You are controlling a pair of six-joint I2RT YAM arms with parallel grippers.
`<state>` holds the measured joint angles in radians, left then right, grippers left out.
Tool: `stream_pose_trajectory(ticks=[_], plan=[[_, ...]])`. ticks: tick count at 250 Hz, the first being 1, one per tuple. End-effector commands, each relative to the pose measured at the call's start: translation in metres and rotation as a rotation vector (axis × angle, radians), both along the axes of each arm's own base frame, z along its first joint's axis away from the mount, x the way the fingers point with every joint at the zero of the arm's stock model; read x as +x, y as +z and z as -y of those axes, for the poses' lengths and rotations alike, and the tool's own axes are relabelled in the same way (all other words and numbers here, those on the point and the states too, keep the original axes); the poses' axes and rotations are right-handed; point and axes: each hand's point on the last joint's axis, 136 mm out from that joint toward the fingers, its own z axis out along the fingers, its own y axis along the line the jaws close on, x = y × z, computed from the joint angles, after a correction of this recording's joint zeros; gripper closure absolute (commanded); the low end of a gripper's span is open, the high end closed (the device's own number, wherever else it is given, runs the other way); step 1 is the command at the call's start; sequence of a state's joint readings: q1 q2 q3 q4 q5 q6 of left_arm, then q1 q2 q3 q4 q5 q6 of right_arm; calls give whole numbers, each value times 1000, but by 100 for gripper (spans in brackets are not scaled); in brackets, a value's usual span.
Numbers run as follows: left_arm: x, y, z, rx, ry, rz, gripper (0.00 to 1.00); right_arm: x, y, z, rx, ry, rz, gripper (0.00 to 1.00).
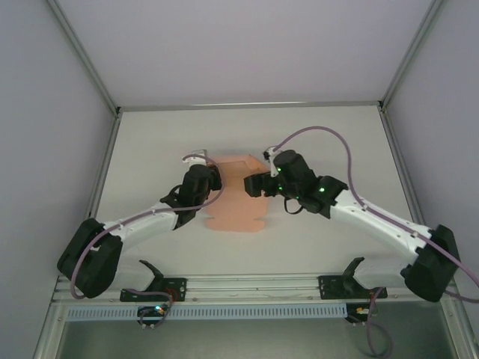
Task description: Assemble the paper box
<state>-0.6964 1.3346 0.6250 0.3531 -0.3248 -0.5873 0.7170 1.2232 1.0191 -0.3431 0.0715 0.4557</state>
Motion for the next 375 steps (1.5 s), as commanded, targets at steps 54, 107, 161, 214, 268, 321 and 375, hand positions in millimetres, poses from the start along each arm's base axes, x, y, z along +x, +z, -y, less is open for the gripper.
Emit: stream_pose_trajectory(ticks=[54, 107, 161, 214, 268, 321, 375], plan=[[-7, 38, 2, -15, -124, 146, 100, 1, 35, 132, -75, -242, 155, 0], [-8, 45, 7, -38, -153, 159, 100, 21, 14, 125, 5, -109, 30, 1], [-4, 44, 11, -41, -163, 156, 100, 14, 2, 57, 133, 256, -18, 9], [1, 39, 14, -28, -163, 138, 100, -6, 0, 9, 135, 469, 6, 14], [2, 37, 19, -33, -173, 126, 100, -1, -17, -13, 114, 509, -42, 18], [4, 33, 14, -12, -147, 105, 100, -4, -28, -32, 74, 541, -35, 27], [3, 33, 12, 8, -150, 103, 100, -3, -23, -28, 16, 543, 37, 24]])
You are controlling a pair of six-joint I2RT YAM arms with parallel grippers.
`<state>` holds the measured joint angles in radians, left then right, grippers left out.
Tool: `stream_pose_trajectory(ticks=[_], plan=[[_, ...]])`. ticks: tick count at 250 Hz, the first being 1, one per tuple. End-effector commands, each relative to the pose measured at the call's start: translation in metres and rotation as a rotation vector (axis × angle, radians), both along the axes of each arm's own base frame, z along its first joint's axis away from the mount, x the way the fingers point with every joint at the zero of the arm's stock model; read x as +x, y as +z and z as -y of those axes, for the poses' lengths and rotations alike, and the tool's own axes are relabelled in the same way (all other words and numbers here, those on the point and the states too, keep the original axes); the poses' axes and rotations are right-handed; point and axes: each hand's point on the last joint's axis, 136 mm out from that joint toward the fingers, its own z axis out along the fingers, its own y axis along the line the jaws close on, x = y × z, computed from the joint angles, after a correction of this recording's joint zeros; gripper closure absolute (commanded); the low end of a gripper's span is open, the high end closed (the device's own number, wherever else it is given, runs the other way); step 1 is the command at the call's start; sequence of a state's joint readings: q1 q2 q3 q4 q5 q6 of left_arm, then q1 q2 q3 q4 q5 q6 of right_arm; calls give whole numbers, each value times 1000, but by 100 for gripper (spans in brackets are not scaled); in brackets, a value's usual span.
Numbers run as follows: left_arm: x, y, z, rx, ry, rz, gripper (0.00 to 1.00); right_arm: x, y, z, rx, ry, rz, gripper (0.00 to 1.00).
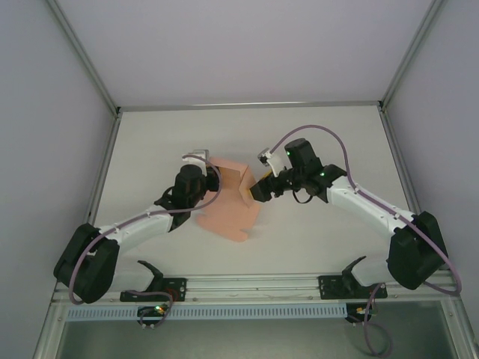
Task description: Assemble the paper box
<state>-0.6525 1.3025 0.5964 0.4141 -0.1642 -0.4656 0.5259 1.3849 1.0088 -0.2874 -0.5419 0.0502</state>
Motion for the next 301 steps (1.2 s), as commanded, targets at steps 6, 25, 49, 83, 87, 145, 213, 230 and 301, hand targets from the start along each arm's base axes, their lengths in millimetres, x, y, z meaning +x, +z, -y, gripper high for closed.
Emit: stream_pose_trajectory(ticks=[6, 25, 49, 83, 87, 145, 213, 230, 301], plan=[[6, 22, 3, -4, 0, 42, 100, 4, 15, -1, -11, 25, 107, 22], [6, 20, 2, 3, -1, 36, 100, -3, 18, -4, -10, 85, 134, 18], [4, 20, 4, -2, -11, 35, 100, -14, 17, -7, 2, 160, 154, 17], [2, 23, 5, 1, -25, 39, 100, -27, 13, -9, 10, 242, 151, 15], [2, 23, 4, 3, -23, 38, 100, -29, 13, -9, 9, 251, 149, 14], [-1, 28, 11, -10, -62, 42, 100, -18, 13, -6, -17, 206, 189, 13], [-6, 38, 30, -28, -126, 61, 100, 59, 14, 20, -115, -221, 288, 21], [-9, 40, 35, -23, -144, 69, 100, 70, 5, 25, -137, -284, 295, 24], [-10, 41, 40, 26, -127, 81, 100, 86, 5, 45, -205, -443, 342, 43]])
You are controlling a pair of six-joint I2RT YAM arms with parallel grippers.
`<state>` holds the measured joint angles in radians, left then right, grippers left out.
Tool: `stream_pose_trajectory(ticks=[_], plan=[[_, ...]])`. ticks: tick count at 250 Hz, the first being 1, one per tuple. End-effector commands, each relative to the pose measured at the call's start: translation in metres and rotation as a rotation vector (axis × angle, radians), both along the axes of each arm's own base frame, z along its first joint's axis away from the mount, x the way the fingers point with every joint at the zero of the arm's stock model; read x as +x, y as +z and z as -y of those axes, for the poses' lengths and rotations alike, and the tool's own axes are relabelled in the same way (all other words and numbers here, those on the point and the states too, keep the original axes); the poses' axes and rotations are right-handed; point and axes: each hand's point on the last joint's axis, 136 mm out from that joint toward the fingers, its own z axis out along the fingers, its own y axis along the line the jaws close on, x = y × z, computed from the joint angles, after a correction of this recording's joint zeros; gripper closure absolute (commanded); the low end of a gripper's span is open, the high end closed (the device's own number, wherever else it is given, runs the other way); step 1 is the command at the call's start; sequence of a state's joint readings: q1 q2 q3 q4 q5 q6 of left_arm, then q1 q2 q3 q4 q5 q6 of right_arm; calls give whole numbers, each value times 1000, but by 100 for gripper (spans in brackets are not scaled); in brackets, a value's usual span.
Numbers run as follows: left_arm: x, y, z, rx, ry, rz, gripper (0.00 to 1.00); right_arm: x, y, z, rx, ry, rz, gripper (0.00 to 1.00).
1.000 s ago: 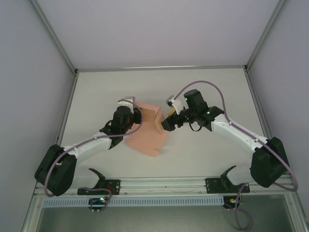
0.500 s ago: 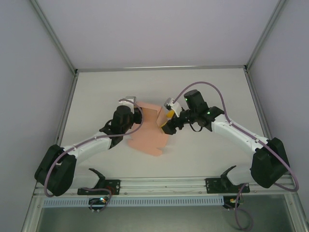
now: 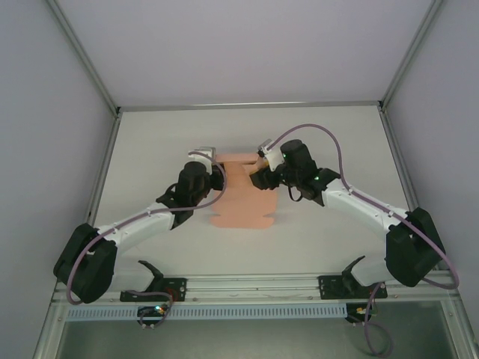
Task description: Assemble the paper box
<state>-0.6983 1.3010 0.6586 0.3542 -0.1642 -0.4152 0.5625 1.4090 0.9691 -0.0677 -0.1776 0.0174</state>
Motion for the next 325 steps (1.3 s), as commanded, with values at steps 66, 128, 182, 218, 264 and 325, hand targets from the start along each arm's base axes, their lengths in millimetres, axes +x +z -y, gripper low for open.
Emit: stream_pose_trajectory(ticks=[66, 128, 182, 218, 264, 325], plan=[[-1, 16, 2, 40, 25, 31, 100, 12, 9, 65, -92, -331, 121, 26], [-8, 23, 20, 1, -74, 40, 100, -5, 12, 42, -34, -143, 114, 36], [-12, 28, 28, -17, -100, 51, 100, 2, 6, 26, -24, -94, 68, 42], [-10, 30, 29, -4, -65, 54, 100, 14, 8, 28, 2, -195, 48, 41], [-9, 29, 31, 2, -47, 54, 100, 21, 10, 42, 30, -378, 53, 53], [-5, 25, 11, 58, 54, 46, 100, 16, 8, 84, -144, -619, 88, 64]])
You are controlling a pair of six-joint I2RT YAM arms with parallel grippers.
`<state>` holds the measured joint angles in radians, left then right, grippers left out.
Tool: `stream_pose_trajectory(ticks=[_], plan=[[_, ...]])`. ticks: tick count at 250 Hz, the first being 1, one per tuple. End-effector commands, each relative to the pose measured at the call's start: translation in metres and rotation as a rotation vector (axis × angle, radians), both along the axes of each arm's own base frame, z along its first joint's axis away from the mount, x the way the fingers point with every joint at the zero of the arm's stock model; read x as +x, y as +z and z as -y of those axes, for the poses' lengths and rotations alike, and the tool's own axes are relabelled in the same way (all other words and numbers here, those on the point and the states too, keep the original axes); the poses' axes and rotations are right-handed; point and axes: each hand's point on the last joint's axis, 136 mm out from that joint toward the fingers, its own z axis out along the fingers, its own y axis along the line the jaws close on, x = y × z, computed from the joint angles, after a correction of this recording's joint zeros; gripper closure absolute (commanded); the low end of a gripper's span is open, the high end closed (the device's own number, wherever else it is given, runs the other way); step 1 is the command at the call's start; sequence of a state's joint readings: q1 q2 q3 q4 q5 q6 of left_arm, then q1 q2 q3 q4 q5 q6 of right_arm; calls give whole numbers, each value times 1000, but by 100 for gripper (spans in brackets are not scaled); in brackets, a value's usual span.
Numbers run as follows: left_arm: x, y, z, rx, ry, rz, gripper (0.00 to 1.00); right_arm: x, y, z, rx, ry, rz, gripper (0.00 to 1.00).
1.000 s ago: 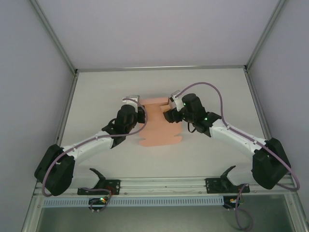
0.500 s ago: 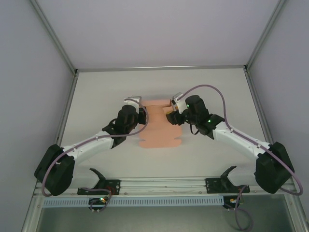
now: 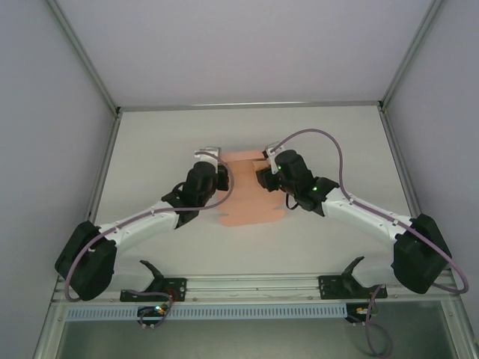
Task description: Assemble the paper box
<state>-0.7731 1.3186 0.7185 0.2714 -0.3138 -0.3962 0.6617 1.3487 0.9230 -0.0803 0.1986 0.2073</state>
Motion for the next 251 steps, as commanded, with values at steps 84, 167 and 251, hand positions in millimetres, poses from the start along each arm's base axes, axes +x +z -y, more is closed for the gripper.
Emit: stream_pose_trajectory(ticks=[84, 167, 251], plan=[[-7, 25, 14, -53, -61, 36, 100, 20, 6, 51, -16, -198, 11, 78], [-6, 24, 20, -51, -78, 30, 100, -13, 13, -3, 54, 206, -7, 57], [-10, 25, 21, -40, -111, 42, 100, -42, 31, 46, 107, 190, 75, 36]])
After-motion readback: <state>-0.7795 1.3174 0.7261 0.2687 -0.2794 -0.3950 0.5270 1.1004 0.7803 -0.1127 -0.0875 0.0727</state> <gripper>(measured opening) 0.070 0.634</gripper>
